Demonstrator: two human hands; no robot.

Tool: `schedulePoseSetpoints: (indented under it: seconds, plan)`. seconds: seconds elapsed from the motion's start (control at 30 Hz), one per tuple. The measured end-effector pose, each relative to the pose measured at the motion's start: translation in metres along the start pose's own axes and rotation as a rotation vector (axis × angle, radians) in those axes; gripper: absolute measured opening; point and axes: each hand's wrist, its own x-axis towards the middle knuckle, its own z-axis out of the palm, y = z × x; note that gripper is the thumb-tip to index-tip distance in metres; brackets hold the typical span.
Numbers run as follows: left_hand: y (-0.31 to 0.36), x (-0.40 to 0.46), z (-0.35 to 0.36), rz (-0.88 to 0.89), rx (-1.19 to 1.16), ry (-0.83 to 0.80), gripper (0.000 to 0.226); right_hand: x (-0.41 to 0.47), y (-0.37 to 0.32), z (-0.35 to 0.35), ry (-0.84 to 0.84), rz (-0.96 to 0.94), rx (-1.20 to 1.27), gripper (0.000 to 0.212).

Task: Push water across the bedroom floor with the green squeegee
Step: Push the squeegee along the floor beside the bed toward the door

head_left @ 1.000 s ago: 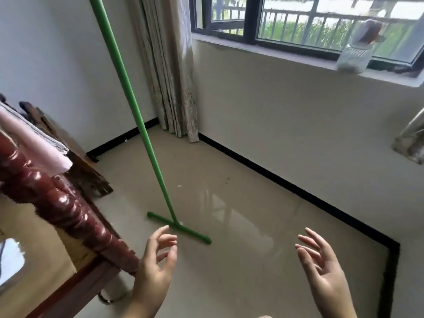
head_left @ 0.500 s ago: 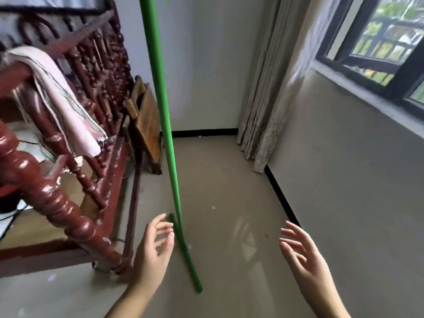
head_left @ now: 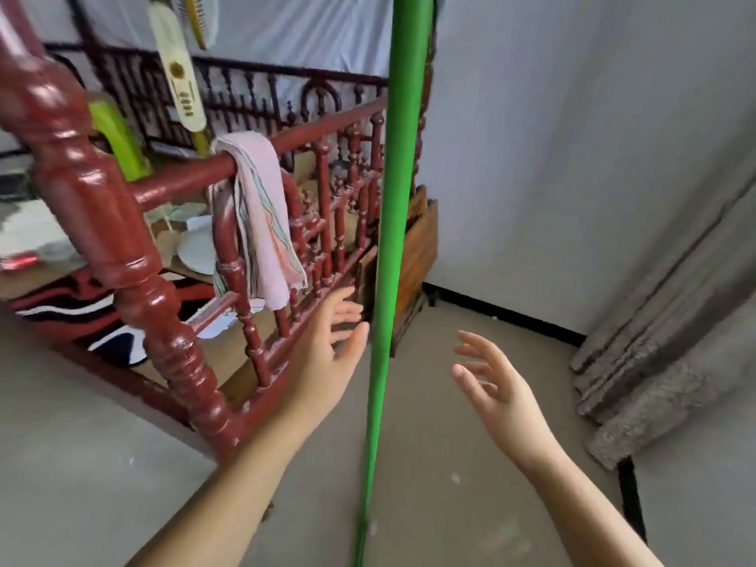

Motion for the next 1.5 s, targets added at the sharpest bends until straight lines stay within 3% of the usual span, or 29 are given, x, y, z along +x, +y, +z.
schedulePoseSetpoints:
  seconds: [0.17, 0.3, 0.43, 0.67, 0.77, 0.9, 1.0, 1.03, 1.3, 1.5]
  plan:
    - [0.031, 0.035, 0.014, -0.027, 0.054, 0.073, 0.036, 0.075, 0.002, 0.023, -0.361, -0.100, -0.004, 0.040]
    - [0.038, 0.043, 0.031, -0.154, 0.165, 0.033, 0.022, 0.101, 0.017, 0.042, -0.666, -0.123, -0.052, 0.029]
    - [0.048, 0.033, 0.051, -0.294, 0.235, 0.141, 0.027, 0.111, 0.024, 0.045, -0.771, -0.206, -0.082, 0.010]
    - [0.081, -0.007, 0.054, -0.371, 0.279, 0.332, 0.014, 0.087, 0.011, 0.047, -0.930, -0.366, -0.077, 0.011]
    - [0.092, -0.041, 0.046, -0.375, 0.296, 0.397, 0.009, 0.058, 0.002, 0.054, -0.991, -0.402, -0.071, 0.013]
    - [0.110, -0.099, 0.031, -0.379, 0.320, 0.461, 0.019, 0.004, -0.011, 0.065, -1.045, -0.483, -0.076, 0.016]
    - [0.126, -0.147, 0.014, -0.361, 0.332, 0.525, 0.003, -0.046, -0.028, 0.073, -1.087, -0.514, -0.070, 0.016]
    - [0.134, -0.164, 0.007, -0.360, 0.336, 0.543, 0.009, -0.064, -0.035, 0.075, -1.097, -0.523, -0.063, 0.015]
    - [0.191, -0.332, -0.049, -0.347, 0.414, 0.568, 0.006, -0.243, -0.084, 0.092, -1.145, -0.559, -0.051, 0.010]
    - [0.241, -0.456, -0.086, -0.408, 0.503, 0.719, 0.008, -0.372, -0.122, 0.115, -1.251, -0.619, -0.018, 0.020]
